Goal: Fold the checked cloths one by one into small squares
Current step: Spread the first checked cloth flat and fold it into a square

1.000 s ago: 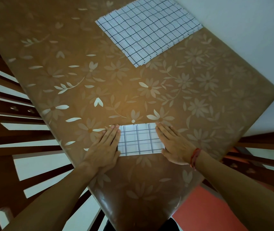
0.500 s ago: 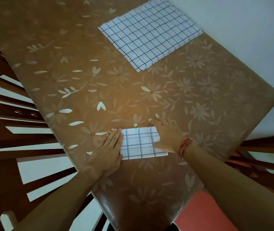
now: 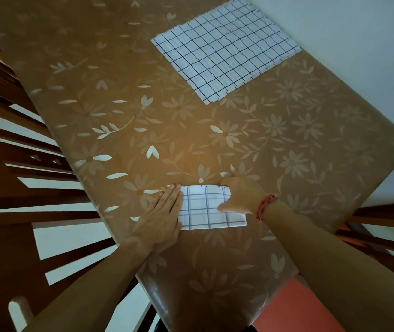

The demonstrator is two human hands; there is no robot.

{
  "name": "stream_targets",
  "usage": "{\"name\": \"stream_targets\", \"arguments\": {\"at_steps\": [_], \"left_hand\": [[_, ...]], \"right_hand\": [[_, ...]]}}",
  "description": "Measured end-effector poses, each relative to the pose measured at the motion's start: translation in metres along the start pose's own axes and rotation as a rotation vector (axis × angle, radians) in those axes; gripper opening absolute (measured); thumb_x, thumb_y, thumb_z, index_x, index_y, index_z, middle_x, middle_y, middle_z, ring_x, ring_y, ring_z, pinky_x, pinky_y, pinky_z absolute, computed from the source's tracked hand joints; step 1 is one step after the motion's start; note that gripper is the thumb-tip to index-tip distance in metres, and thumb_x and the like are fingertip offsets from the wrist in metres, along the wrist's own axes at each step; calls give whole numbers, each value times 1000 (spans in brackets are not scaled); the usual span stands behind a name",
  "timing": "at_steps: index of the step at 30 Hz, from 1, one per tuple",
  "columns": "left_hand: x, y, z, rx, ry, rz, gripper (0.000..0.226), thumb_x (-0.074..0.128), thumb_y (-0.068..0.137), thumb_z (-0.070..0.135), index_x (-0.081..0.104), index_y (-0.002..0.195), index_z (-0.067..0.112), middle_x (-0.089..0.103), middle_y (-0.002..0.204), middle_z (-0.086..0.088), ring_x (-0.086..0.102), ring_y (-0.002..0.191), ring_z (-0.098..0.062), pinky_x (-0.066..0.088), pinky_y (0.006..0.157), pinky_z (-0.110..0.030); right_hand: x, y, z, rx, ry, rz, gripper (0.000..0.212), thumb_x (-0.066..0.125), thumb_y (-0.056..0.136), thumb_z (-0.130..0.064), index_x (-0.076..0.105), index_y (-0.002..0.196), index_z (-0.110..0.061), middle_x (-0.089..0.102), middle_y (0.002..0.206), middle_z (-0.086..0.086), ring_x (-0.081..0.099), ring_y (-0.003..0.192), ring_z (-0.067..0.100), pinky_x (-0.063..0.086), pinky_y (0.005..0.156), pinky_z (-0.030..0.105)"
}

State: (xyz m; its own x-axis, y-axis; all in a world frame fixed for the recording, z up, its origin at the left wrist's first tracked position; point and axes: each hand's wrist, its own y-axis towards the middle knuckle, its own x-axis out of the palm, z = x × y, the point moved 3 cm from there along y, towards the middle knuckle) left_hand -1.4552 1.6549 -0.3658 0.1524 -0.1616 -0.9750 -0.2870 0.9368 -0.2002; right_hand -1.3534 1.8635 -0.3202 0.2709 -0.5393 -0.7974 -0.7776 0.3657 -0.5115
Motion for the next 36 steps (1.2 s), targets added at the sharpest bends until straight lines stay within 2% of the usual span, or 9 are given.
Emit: {"name": "stream_targets", "arguments": {"at_steps": [2,5,7,15,19,27,29,33,36], "left_hand": [[-1,0,0,-6,-18,4,68,36,87,35,36,146,0,30,155,-16,26,144,-28,21,114,-45],[-3,0,1,-10,-63,31,70,39,87,33,31,148,0,26,157,-15,21,146,-27,17,114,-45],[-5,0,3,-6,-107,52,71,40,89,32,24,151,1,18,160,-13,12,148,-25,12,117,-43],[-12,-4,23,30,-228,112,68,45,90,31,27,151,6,21,160,-8,14,148,-20,20,115,-38],[-11,-10,36,35,-276,102,67,40,90,36,28,151,10,23,159,-5,19,147,-19,31,112,-38],[-3,-23,57,9,-274,134,66,61,90,34,39,146,7,39,152,-11,35,141,-25,31,112,-38],[-2,-27,58,3,-264,142,61,57,91,34,43,143,6,45,147,-13,39,138,-27,32,111,-39],[-6,-31,61,3,-221,175,52,39,91,36,62,127,6,63,128,-11,58,121,-27,44,101,-42],[-7,-35,63,6,-196,209,50,38,87,34,68,119,10,68,120,-5,62,115,-22,46,97,-39]], "right_hand": [[3,3,4,62,117,9,39,58,89,-35,55,126,-22,45,145,0,40,136,21,46,98,34],[7,1,9,105,165,73,25,49,95,-30,63,111,-16,69,109,4,66,94,20,53,82,33],[8,-3,13,121,228,113,26,50,96,-27,65,111,-12,65,85,-3,62,78,16,50,74,29],[25,-26,29,326,645,273,16,59,84,-17,61,75,-5,57,63,4,53,59,16,41,56,27],[39,-43,29,503,934,330,12,65,82,-16,66,71,-23,69,73,-5,64,71,12,53,65,28],[72,-71,2,762,1662,264,13,60,84,8,62,92,-2,66,84,17,64,66,27,53,48,31],[77,-74,0,769,1732,246,16,62,83,9,60,94,-1,64,91,21,63,72,31,50,45,29],[82,-81,0,721,1664,179,19,64,84,5,60,102,2,65,109,24,66,92,36,55,61,38],[76,-92,4,623,1544,133,18,62,88,-2,61,106,-2,68,103,15,68,89,27,57,63,36]]}}
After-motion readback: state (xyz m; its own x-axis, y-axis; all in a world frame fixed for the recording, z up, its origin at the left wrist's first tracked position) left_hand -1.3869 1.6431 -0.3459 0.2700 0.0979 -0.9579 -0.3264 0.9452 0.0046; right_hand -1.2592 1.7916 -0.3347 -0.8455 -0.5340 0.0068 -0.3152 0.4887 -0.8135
